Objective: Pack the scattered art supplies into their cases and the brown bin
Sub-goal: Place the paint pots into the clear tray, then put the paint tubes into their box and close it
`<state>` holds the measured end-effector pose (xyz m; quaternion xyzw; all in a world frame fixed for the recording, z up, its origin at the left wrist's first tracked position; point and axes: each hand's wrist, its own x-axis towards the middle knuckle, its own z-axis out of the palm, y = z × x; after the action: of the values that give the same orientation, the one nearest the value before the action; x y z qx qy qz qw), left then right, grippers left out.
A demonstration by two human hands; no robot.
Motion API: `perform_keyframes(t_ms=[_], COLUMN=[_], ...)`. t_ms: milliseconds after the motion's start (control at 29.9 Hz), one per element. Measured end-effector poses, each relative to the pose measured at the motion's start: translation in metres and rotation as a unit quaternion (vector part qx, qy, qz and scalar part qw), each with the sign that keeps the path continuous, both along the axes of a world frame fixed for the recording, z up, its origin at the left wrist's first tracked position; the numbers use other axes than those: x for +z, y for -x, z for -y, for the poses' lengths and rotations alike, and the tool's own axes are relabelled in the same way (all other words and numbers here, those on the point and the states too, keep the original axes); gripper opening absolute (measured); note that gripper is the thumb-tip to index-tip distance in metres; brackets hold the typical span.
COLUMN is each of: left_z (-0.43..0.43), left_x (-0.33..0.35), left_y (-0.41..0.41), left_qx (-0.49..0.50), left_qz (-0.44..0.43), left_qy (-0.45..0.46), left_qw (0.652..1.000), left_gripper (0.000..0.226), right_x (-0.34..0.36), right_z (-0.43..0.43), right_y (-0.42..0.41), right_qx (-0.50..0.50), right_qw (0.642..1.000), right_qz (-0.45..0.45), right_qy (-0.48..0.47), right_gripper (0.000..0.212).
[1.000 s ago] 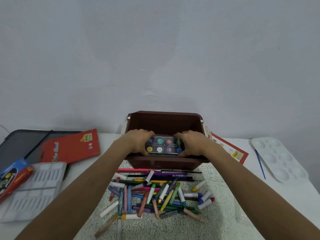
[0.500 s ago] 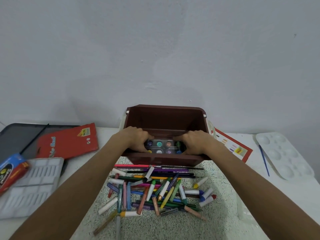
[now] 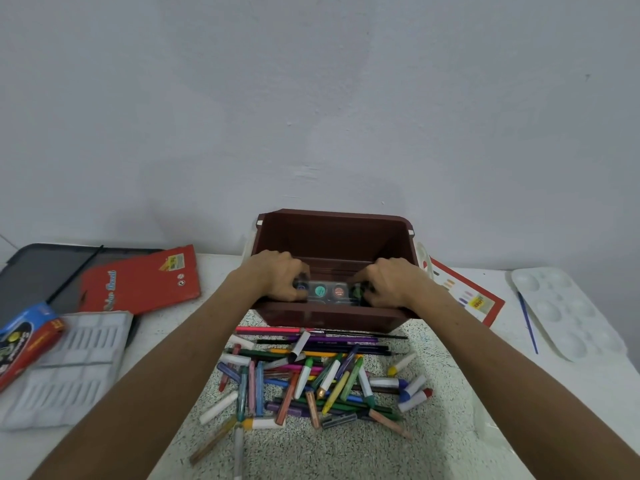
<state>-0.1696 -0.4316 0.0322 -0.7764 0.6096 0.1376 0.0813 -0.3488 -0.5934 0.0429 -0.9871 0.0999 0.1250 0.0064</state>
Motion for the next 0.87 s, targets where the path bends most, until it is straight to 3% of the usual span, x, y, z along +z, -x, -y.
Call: perform_keyframes(t_ms=[200, 334, 535, 869], left_z=[-0.002, -0.005, -0.020, -0.039], left_x=[0.000, 0.004, 0.017, 0.037], left_y=[0.001, 0.004, 0.016, 0.064], left_qx=[-0.002, 0.013, 0.050, 0.066], left_qz=[0.012, 0.008, -0.038, -0.159], left_qy=[0.009, 0.034, 0.204, 0.359], left_qw=[1.000, 0.999, 0.977, 0.918], left_gripper=[0.043, 0.040, 0.029, 0.023], right_x=[0.000, 0.003, 0.010, 0.040], right_z=[-0.003, -0.006, -0.012, -0.010], right_y=[-0.001, 0.001, 0.018, 0.091], right_qx=[0.003, -0.005, -0.050, -0.183], right_qw=[1.000, 0.997, 0.965, 0.914], right_qz=[0.012, 0.076, 0.254, 0.309], right_qy=[0.006, 0.006, -0.040, -0.190], right_gripper=[0.043, 0.034, 0.036, 0.027])
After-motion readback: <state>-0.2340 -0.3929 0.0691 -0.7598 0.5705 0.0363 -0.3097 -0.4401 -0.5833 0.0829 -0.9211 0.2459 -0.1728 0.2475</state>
